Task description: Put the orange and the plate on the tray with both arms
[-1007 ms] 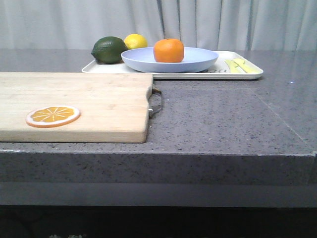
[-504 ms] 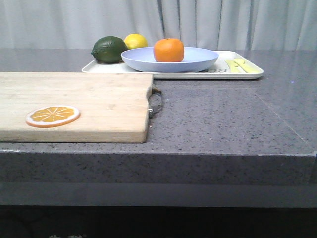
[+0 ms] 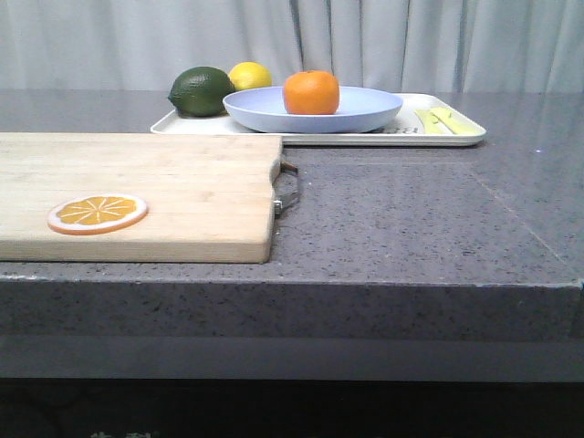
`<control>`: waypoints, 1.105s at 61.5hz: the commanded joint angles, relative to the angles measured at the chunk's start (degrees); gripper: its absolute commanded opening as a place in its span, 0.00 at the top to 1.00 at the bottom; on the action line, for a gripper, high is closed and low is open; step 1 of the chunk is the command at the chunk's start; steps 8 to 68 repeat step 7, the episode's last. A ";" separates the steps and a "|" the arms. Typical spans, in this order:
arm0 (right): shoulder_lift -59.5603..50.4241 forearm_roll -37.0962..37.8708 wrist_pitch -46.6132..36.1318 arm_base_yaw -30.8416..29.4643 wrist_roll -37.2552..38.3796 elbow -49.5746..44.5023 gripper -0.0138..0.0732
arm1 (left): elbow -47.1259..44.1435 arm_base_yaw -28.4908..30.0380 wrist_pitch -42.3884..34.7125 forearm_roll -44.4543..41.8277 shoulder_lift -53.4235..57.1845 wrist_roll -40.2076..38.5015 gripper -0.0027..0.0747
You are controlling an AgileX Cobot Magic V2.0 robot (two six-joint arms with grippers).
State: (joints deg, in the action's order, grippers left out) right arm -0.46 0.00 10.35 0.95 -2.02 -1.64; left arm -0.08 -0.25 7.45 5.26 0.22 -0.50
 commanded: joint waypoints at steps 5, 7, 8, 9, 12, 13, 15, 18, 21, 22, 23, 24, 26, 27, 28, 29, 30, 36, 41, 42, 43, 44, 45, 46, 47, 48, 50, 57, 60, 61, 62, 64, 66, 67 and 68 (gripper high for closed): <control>-1.39 0.00 -5.08 -0.40 -0.55 0.29 0.97 | -0.23 0.03 -4.97 0.51 1.14 -0.28 0.99; -1.39 0.00 -5.08 -0.40 -0.55 0.29 0.97 | -0.23 0.03 -4.97 0.51 1.14 -0.28 0.99; -1.39 0.00 -5.08 -0.40 -0.55 0.29 0.97 | -0.23 0.03 -4.97 0.51 1.14 -0.28 0.99; -1.39 0.00 -5.08 -0.40 -0.55 0.29 0.97 | -0.23 0.03 -4.97 0.51 1.14 -0.28 0.99; -1.39 0.00 -5.08 -0.40 -0.55 0.29 0.97 | -0.23 0.03 -4.97 0.51 1.14 -0.28 0.99; -1.39 0.00 -5.08 -0.40 -0.55 0.29 0.97 | -0.23 0.03 -4.97 0.51 1.14 -0.28 0.99; -1.39 0.00 -5.08 -0.40 -0.55 0.29 0.97 | -0.23 0.03 -4.97 0.51 1.14 -0.28 0.99; -1.39 0.00 -5.08 -0.40 -0.55 0.29 0.97 | -0.23 0.03 -4.97 0.51 1.14 -0.28 0.99; -1.39 0.00 -5.08 -0.40 -0.55 0.29 0.97 | -0.23 0.03 -4.97 0.51 1.14 -0.28 0.99; -1.39 0.00 -5.08 -0.40 -0.55 0.29 0.97 | -0.23 0.03 -4.97 0.51 1.14 -0.28 0.99; -1.39 0.00 -5.08 -0.40 -0.55 0.29 0.97 | -0.23 0.03 -4.97 0.51 1.14 -0.28 0.99; -1.39 0.00 -5.08 -0.40 -0.55 0.29 0.97 | -0.23 0.03 -4.97 0.51 1.14 -0.28 0.99; -1.39 0.00 -5.08 -0.40 -0.55 0.29 0.97 | -0.23 0.03 -4.97 0.51 1.14 -0.28 0.99; -1.39 0.00 -5.08 -0.40 -0.55 0.29 0.97 | -0.23 0.03 -4.97 0.51 1.14 -0.28 0.99; -1.39 0.00 -5.08 -0.40 -0.55 0.29 0.97 | -0.23 0.03 -4.97 0.51 1.14 -0.28 0.99; -1.39 0.00 -5.08 -0.40 -0.55 0.29 0.97 | -0.23 0.03 -4.97 0.51 1.14 -0.28 0.99; -1.39 0.00 -5.08 -0.40 -0.55 0.29 0.97 | -0.23 0.03 -4.97 0.51 1.14 -0.28 0.99; -1.39 0.00 -5.08 -0.40 -0.55 0.29 0.97 | -0.23 0.03 -4.97 0.51 1.14 -0.28 0.99; -1.39 0.00 -5.08 -0.40 -0.55 0.29 0.97 | -0.23 0.03 -4.97 0.51 1.14 -0.28 0.99; -1.39 0.00 -5.08 -0.40 -0.55 0.29 0.97 | -0.23 0.03 -4.97 0.51 1.14 -0.28 0.99; -1.39 0.00 -5.08 -0.40 -0.55 0.29 0.97 | -0.23 0.03 -4.97 0.51 1.14 -0.28 0.99; -1.39 0.00 -5.08 -0.40 -0.55 0.29 0.97 | -0.23 0.03 -4.97 0.51 1.14 -0.28 0.99; -1.39 0.00 -5.08 -0.40 -0.55 0.29 0.97 | -0.23 0.03 -4.97 0.51 1.14 -0.28 0.99; -1.39 0.00 -5.08 -0.40 -0.55 0.29 0.97 | -0.23 0.03 -4.97 0.51 1.14 -0.28 0.99; -1.39 0.00 -5.08 -0.40 -0.55 0.29 0.97 | -0.23 0.03 -4.97 0.51 1.14 -0.28 0.99; -1.39 0.00 -5.08 -0.40 -0.55 0.29 0.97 | -0.23 0.03 -4.97 0.51 1.14 -0.28 0.99; -1.39 0.00 -5.08 -0.40 -0.55 0.29 0.97 | -0.23 0.03 -4.97 0.51 1.14 -0.28 0.99; -1.39 0.00 -5.08 -0.40 -0.55 0.29 0.97 | -0.23 0.03 -4.97 0.51 1.14 -0.28 0.99; -1.39 0.00 -5.08 -0.40 -0.55 0.29 0.97 | -0.23 0.03 -4.97 0.51 1.14 -0.28 0.99; -1.39 0.00 -5.08 -0.40 -0.55 0.29 0.97 | -0.23 0.03 -4.97 0.51 1.14 -0.28 0.99; -1.39 0.00 -5.08 -0.40 -0.55 0.29 0.97 | -0.23 0.03 -4.97 0.51 1.14 -0.28 0.99; -1.39 0.00 -5.08 -0.40 -0.55 0.29 0.97 | -0.23 0.03 -4.97 0.51 1.14 -0.28 0.99; -1.39 0.00 -5.08 -0.40 -0.55 0.29 0.97 | -0.23 0.03 -4.97 0.51 1.14 -0.28 0.99; -1.39 0.00 -5.08 -0.40 -0.55 0.29 0.97 | -0.23 0.03 -4.97 0.51 1.14 -0.28 0.99; -1.39 0.00 -5.08 -0.40 -0.55 0.29 0.97 | -0.23 0.03 -4.97 0.51 1.14 -0.28 0.99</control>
